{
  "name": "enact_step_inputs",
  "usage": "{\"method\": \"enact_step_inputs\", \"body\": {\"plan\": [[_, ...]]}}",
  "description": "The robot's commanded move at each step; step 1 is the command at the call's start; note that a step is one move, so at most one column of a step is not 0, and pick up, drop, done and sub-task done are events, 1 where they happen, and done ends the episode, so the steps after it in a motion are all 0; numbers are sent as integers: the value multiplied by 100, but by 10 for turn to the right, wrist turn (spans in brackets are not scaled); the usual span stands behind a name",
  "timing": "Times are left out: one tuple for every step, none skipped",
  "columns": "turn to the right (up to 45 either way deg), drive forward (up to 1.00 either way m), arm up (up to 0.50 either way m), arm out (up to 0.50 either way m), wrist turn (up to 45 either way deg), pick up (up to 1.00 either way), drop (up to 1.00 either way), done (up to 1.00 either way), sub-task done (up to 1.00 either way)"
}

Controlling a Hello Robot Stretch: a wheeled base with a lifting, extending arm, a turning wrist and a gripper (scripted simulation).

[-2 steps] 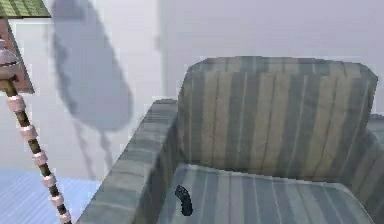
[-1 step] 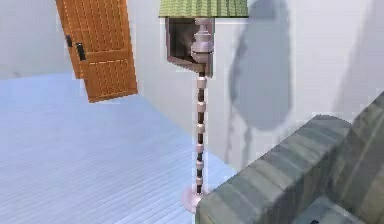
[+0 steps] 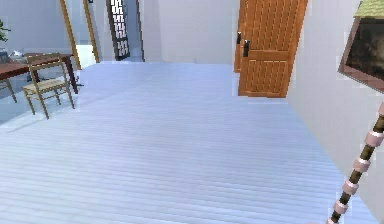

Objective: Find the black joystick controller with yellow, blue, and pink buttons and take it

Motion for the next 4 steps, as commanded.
{"method": "enact_step_inputs", "body": {"plan": [[0,0,50,0,0,0,0,0,0],[0,0,20,0,0,0,0,0,0],[0,0,0,34,0,0,0,0,0],[0,0,0,0,450,0,0,0,0]]}}
